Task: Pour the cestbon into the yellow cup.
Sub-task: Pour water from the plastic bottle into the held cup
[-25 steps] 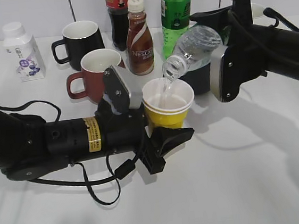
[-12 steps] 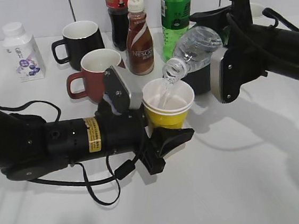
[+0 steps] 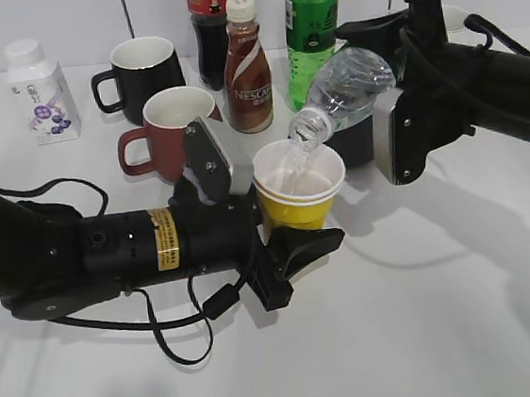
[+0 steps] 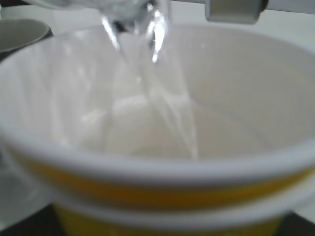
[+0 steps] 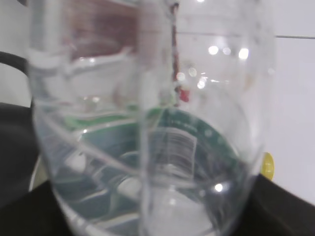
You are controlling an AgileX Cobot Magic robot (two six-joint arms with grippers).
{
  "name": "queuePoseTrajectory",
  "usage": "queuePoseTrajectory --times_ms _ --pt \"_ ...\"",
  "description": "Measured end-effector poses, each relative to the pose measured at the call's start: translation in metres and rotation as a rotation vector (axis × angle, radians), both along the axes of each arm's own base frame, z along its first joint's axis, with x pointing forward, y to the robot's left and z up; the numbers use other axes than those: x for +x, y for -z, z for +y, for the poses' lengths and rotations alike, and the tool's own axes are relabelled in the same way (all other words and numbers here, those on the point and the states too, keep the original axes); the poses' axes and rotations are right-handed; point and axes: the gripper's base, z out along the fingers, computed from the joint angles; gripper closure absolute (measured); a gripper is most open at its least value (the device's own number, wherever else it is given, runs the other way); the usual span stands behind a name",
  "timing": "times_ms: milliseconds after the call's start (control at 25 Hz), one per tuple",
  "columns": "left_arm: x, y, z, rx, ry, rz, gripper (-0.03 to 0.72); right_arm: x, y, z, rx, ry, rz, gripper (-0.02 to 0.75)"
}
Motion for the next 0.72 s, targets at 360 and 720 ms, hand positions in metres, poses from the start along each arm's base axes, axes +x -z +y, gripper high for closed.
queuePoseTrajectory --times_ms 360,720 --pt "-0.0002 0.0003 0.0000 0.004 0.002 0.000 0.251 0.0000 0.0000 0.0000 -0.020 -0.002 -0.017 0.276" --pt "-0.0001 0.0006 0.0002 0.007 0.001 0.001 0.251 -0.0001 -0.0005 -0.0001 -0.042 -0.004 -0.040 0.276"
